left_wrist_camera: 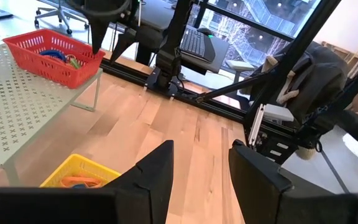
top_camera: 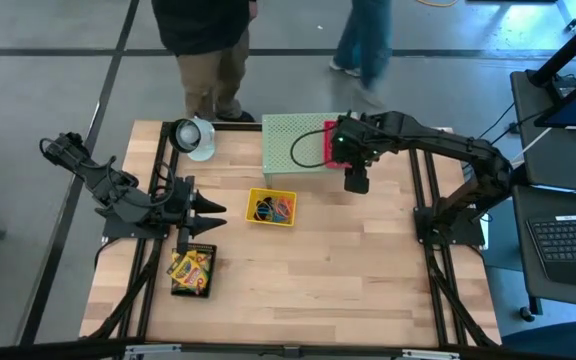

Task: Pick & Place Office Desk Supplies
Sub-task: Put the red bin on the shelf, then put the yellow bin on the shelf

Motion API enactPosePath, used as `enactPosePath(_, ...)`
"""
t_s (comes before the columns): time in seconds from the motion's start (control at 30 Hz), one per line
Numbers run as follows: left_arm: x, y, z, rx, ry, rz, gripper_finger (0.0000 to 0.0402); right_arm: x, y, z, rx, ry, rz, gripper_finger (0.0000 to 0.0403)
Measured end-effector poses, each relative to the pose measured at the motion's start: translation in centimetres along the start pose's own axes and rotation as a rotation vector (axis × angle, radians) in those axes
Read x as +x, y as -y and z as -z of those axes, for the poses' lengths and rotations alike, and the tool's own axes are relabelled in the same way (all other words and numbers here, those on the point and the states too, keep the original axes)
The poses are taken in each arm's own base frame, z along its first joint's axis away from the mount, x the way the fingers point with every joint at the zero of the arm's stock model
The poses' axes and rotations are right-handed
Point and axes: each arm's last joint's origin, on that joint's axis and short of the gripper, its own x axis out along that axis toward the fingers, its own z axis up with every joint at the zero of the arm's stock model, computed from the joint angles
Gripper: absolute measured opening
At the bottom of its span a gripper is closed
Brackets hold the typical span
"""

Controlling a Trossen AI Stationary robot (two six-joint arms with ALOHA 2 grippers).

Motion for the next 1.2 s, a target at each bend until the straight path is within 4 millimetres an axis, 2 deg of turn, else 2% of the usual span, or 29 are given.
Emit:
enactPosePath(0.3,0.0,0.0,0.0,0.000,0.000,0.000,0.0148,-0.5,-0.5,0.2,-0.019,-0.035,0.021,0.0190)
enactPosePath(0.43,0.0,0.0,0.0,0.004,-0.003,-0.002,0.0148,-1.5,-2.3,-0.5,-0.090,0.023,0.010,0.0190)
enactPosePath(0.53,0.0,0.0,0.0,0.006,-0.002,-0.002,0.0148,-3.0,-3.7,-1.5,-0.160,0.119,0.009,0.0190)
enactPosePath(0.6,0.0,0.0,0.0,0.006,-0.003,-0.002,0.0148,-4.0,-4.8,-2.0,-0.229,0.193,-0.011,0.0190)
enactPosePath(0.7,0.0,0.0,0.0,0.005,-0.002,-0.004,0.0148,-4.5,-6.8,-2.7,-0.376,0.279,-0.065,0.0190)
enactPosePath(0.8,0.0,0.0,0.0,0.002,0.001,-0.008,0.0148,-4.0,-8.7,-3.4,-0.512,0.308,-0.089,0.0190)
enactPosePath(0.9,0.0,-0.1,0.0,-0.005,0.009,-0.021,0.0148,-2.6,-10.3,-4.1,-0.664,0.288,-0.105,0.0190)
enactPosePath(1.1,0.0,-0.1,0.0,-0.013,0.017,-0.035,0.0148,1.0,-12.9,-5.8,-0.954,0.236,-0.110,0.0190)
enactPosePath(1.2,0.0,-0.2,0.0,-0.012,0.025,-0.052,0.0148,2.7,-14.0,-6.8,-1.062,0.230,-0.056,0.0190)
